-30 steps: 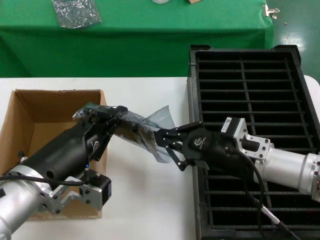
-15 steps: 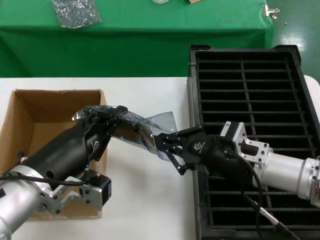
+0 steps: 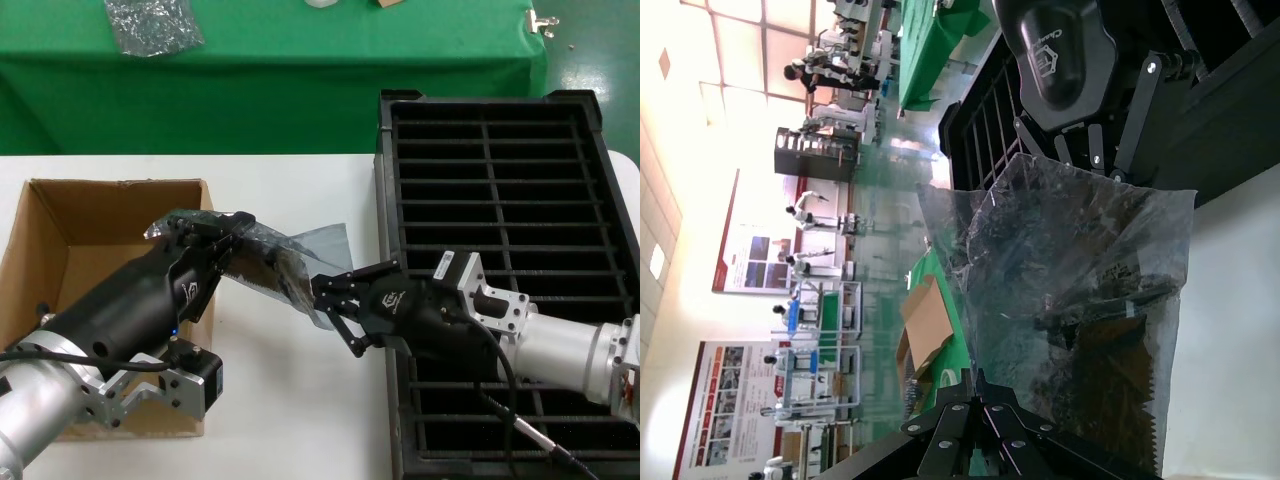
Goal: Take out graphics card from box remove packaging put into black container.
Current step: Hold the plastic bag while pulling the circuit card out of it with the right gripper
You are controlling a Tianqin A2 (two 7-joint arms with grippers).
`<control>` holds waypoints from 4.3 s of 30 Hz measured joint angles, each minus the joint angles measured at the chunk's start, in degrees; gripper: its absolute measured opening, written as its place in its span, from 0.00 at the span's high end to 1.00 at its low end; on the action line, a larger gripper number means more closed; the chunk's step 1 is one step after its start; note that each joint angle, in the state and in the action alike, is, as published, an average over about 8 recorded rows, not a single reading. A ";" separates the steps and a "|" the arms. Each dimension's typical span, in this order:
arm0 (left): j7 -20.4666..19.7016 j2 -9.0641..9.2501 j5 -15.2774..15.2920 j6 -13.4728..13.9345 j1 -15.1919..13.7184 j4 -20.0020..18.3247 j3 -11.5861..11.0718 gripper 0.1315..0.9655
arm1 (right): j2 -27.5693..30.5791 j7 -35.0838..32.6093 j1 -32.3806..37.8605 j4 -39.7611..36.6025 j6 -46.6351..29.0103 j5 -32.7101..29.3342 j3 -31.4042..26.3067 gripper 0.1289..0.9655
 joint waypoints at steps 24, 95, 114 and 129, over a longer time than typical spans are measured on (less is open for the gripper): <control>0.00 0.00 0.00 0.00 0.00 0.00 0.00 0.99 | -1.17 -1.06 -0.05 -1.54 0.59 0.31 0.62 0.90; 0.00 0.00 0.00 0.00 0.00 0.00 0.00 0.99 | 6.47 6.62 -6.19 13.24 4.37 -2.12 0.98 0.99; 0.00 0.00 0.00 0.00 0.00 0.00 0.00 0.99 | 3.76 3.00 -4.18 7.66 4.25 -2.25 0.27 0.96; 0.00 0.00 0.00 0.00 0.00 0.00 0.00 0.99 | 1.63 1.06 -3.17 5.51 4.36 -1.58 0.36 0.79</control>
